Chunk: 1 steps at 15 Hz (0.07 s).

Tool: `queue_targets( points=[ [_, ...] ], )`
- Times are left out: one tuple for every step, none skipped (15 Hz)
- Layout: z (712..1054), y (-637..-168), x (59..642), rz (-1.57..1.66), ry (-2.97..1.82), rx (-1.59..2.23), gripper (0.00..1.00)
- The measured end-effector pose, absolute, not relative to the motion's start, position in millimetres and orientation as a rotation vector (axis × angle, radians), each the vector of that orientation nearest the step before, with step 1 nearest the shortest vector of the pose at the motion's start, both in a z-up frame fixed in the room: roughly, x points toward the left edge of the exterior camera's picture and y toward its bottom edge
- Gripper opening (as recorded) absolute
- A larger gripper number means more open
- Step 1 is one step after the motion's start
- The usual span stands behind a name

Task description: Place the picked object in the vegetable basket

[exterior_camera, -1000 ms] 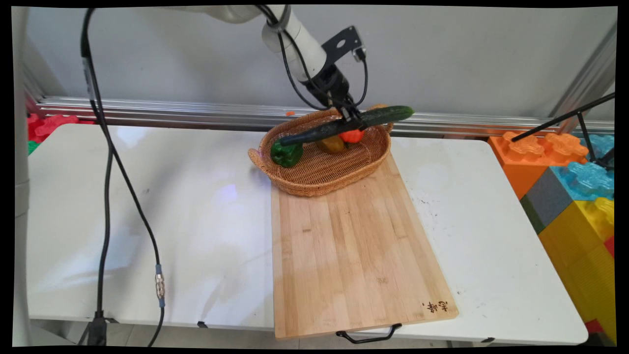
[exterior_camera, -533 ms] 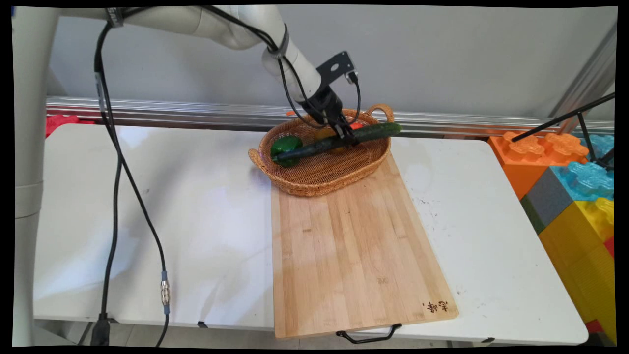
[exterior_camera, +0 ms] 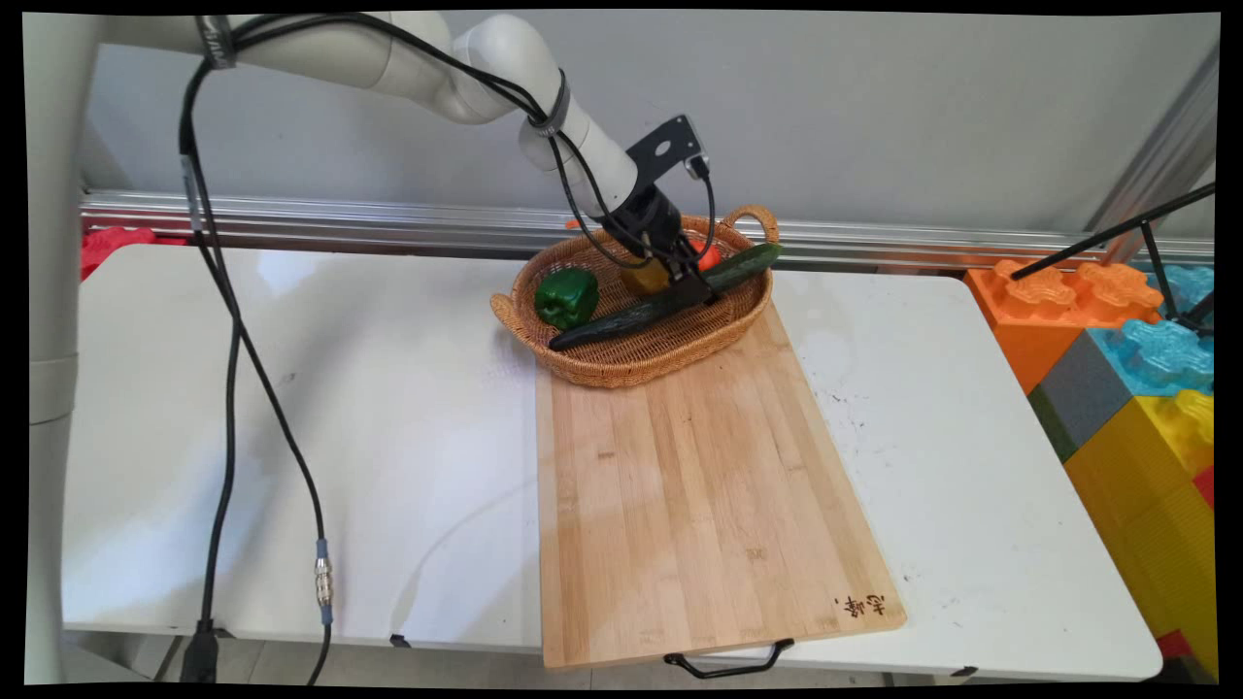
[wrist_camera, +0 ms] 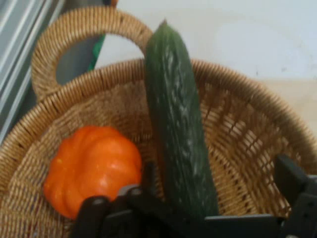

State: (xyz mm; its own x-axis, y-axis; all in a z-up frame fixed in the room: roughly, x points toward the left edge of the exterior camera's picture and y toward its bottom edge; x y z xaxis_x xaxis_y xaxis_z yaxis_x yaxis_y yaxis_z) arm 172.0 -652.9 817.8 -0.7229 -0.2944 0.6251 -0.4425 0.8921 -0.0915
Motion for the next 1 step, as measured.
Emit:
queue_targets(
  points=[
    [823.2,-648.7,171.7,0.317,-2.413,0.535,1.0]
  ],
)
